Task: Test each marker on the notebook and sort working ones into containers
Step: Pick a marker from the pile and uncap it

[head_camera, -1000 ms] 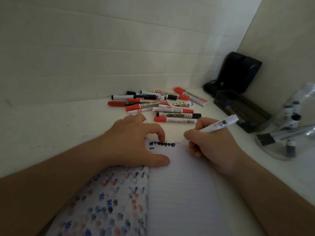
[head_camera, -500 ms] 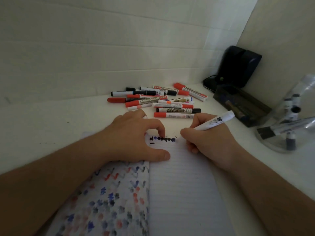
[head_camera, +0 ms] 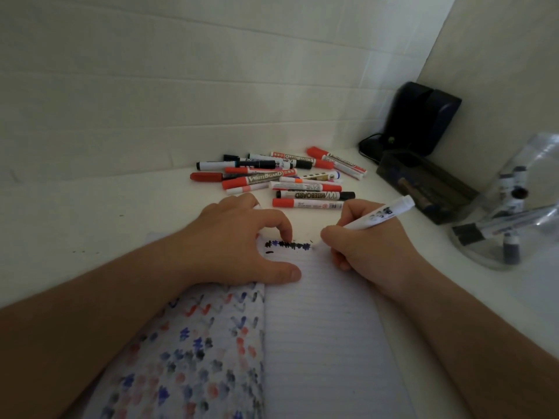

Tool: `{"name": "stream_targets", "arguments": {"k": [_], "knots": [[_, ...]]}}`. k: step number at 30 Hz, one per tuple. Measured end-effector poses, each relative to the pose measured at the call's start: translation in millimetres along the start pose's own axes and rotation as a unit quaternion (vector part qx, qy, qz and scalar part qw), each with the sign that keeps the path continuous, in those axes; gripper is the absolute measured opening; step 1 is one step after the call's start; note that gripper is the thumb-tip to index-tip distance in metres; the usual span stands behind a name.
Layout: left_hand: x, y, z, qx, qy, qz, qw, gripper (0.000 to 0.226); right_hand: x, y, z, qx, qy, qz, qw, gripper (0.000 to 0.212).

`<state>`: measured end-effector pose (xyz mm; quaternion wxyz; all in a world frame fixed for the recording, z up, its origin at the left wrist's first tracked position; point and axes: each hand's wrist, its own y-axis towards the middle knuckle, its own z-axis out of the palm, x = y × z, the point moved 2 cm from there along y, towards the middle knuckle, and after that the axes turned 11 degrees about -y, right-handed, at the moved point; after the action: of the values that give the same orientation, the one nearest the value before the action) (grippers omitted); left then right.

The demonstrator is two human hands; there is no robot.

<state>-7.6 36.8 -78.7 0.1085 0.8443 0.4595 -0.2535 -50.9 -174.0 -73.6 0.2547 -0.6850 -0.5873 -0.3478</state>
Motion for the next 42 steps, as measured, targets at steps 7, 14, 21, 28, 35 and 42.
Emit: {"name": "stream_targets", "arguments": {"k": [7,14,21,28,35,42], "knots": [[0.0,0.4,0.8,-0.003,0.006,0.001,1.000,0.059,-3.4,1.0,-0.7,-0.017,0.038,0.006,0.999,0.021],[0.9,-2.6,0.3,-0.120,-0.115,0.091,0.982,0.035,-1.9,-0.5,-3.3,0.015,0.105,-0.024,0.994,0.025],[-2.8,-3.9,-8.5,-0.140,-0.197,0.128,0.962,0.008,3.1,-9.8,-21.8,0.105,0.394,-0.071,0.910,0.029],[-8.4,-5.6,-6.8,-0.136,-0.176,0.128,0.967,0.009,4.0,-10.6,-16.3,0.176,0.413,-0.028,0.893,0.053],[-7.6,-5.4,-4.9,-0.144,-0.156,0.140,0.967,0.014,3.2,-9.8,-8.0,0.177,0.385,-0.005,0.906,0.038],[-8.8,-8.8,-12.9,-0.193,-0.173,0.187,0.948,0.005,9.3,-13.7,-7.4,0.090,0.316,-0.023,0.944,0.004]]}}
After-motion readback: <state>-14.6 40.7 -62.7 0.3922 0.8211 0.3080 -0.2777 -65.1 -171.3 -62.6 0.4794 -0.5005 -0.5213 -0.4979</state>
